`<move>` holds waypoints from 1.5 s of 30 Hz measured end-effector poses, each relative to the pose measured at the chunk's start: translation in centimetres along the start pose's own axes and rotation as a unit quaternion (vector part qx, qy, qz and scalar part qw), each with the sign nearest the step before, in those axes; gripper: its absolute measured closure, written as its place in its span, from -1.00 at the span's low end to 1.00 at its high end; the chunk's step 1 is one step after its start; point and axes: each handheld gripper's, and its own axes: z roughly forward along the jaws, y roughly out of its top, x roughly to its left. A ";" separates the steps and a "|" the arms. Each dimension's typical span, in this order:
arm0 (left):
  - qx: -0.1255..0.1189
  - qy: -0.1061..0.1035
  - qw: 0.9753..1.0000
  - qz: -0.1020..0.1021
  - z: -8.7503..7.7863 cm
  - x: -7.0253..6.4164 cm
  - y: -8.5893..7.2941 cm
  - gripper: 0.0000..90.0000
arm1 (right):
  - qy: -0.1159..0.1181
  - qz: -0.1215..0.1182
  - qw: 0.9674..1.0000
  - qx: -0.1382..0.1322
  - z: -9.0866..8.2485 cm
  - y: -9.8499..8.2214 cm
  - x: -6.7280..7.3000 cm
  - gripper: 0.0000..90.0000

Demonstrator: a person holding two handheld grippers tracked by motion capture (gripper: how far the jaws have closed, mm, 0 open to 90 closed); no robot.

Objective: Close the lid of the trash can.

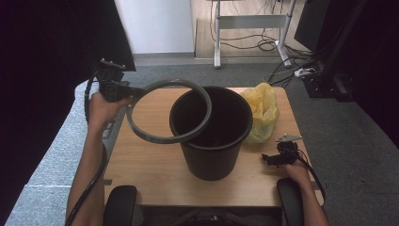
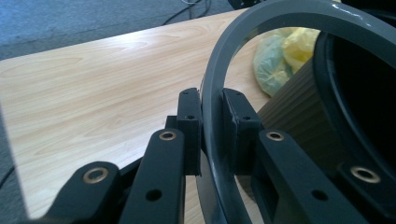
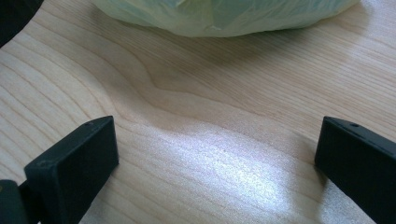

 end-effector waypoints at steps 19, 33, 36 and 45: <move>0.003 -0.046 0.998 0.042 4.8 -4.8 2.2 0.74 | 0.000 0.000 1.000 0.000 0.0 0.0 0.0 -1.00; 0.005 -0.057 0.996 0.069 6.6 -8.0 3.1 0.73 | 0.000 0.000 1.000 0.000 0.0 0.0 0.0 -1.00; 0.009 -0.053 0.996 0.073 7.0 -8.4 3.0 0.73 | 0.000 0.000 1.000 0.000 0.0 0.0 0.0 -1.00; 0.004 -0.037 0.996 0.080 7.2 -8.7 2.6 0.71 | 0.003 -0.001 1.000 0.000 0.0 0.0 0.0 -1.00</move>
